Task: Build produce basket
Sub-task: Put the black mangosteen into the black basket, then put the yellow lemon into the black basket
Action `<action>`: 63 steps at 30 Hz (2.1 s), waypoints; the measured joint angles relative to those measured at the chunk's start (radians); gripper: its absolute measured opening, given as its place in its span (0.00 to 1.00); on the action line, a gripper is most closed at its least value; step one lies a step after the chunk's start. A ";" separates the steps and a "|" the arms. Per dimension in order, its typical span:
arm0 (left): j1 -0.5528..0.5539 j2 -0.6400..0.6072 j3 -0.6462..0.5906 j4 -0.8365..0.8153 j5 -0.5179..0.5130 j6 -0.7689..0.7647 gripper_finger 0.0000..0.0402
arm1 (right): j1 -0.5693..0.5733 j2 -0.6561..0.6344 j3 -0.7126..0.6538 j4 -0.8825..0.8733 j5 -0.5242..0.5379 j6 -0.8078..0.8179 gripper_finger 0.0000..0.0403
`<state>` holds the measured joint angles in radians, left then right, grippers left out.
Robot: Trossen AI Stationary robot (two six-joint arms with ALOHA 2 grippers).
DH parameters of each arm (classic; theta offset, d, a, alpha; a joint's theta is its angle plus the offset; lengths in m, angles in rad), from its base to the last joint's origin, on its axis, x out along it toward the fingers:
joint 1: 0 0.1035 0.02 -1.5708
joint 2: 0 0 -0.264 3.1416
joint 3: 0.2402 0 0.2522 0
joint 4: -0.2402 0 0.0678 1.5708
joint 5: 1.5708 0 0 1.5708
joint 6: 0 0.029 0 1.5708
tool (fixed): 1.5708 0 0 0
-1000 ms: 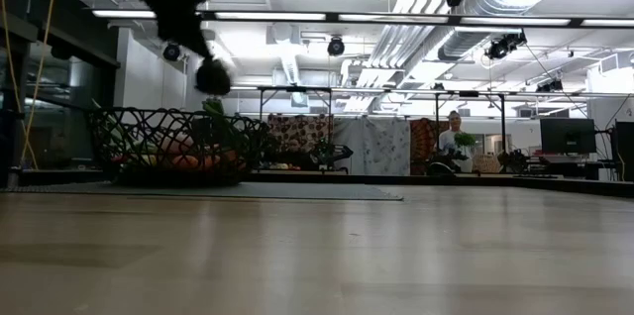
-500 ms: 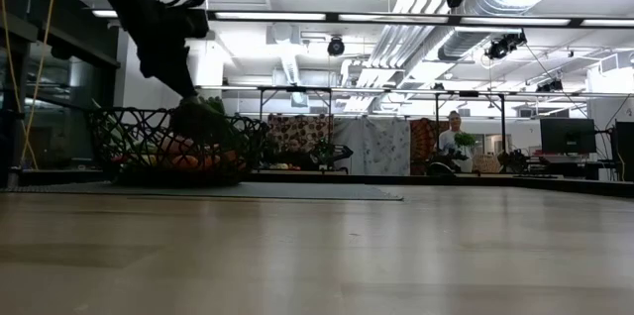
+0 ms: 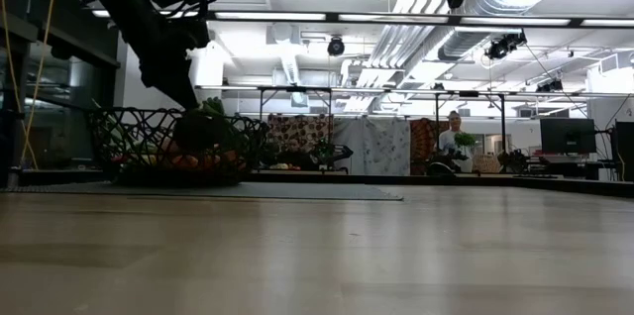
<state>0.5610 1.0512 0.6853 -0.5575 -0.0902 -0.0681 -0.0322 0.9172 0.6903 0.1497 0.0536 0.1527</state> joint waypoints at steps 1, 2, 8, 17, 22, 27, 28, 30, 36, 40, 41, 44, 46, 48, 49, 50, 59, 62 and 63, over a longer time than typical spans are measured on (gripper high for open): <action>0.000 0.000 0.000 0.001 0.000 0.000 0.02 | 0.000 0.000 0.000 0.000 0.000 0.000 0.60; 0.000 0.000 0.000 0.000 0.000 0.000 0.03 | 0.000 0.000 0.000 0.000 0.000 0.000 0.60; 0.000 0.000 0.000 0.002 -0.001 0.019 0.11 | 0.000 0.000 0.000 0.000 0.000 0.001 0.60; 0.000 0.000 0.000 0.003 -0.003 0.026 0.33 | 0.000 0.000 0.000 0.000 0.000 0.003 0.60; 0.002 0.000 0.008 0.001 -0.003 0.018 0.48 | 0.000 0.000 0.000 0.000 0.000 0.003 0.60; 0.002 -0.013 0.074 -0.002 -0.003 0.025 0.57 | 0.000 0.000 0.000 0.000 0.000 0.003 0.60; 0.002 -0.020 0.095 -0.003 0.000 0.033 0.58 | 0.000 0.000 0.000 0.000 0.000 0.004 0.60; 0.002 -0.033 0.142 -0.008 0.000 0.055 0.59 | 0.000 0.000 0.000 0.001 0.000 0.004 0.60; 0.002 -0.096 0.306 -0.010 0.002 0.058 0.59 | 0.000 0.000 0.000 0.001 0.000 0.003 0.60; -0.003 -0.151 0.358 0.080 0.090 -0.069 0.59 | 0.000 0.000 0.000 0.001 0.000 0.004 0.60; -0.008 -0.165 0.358 0.108 0.121 -0.114 0.59 | 0.000 0.000 0.000 0.001 0.000 0.003 0.60; -0.041 -0.189 0.358 0.136 0.186 -0.165 0.59 | 0.000 0.000 0.000 0.001 0.000 0.004 0.60; -0.083 -0.200 0.341 0.160 0.190 -0.165 0.59 | 0.000 0.000 0.000 0.001 0.000 0.003 0.60; -0.136 -0.218 0.293 0.225 0.172 -0.176 0.59 | 0.000 0.000 0.000 0.001 0.000 0.003 0.60; -0.164 -0.226 0.263 0.274 0.162 -0.186 0.59 | 0.000 0.000 0.000 0.001 0.000 0.003 0.60; -0.190 -0.234 0.228 0.333 0.152 -0.192 0.59 | 0.000 0.000 0.000 0.001 0.000 0.003 0.60; -0.394 -0.264 -0.105 0.816 0.070 -0.176 0.59 | 0.000 0.000 0.000 0.007 0.000 0.003 0.60; -0.434 -0.264 -0.163 0.860 0.021 -0.112 0.59 | 0.000 0.000 0.000 0.021 -0.003 0.003 0.60; -0.441 -0.264 -0.172 0.862 0.007 -0.098 0.59 | 0.000 0.000 0.000 0.028 -0.007 0.003 0.60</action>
<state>0.1197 0.7872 0.5134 0.3042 -0.0835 -0.1656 -0.0322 0.9173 0.6903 0.1779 0.0463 0.1557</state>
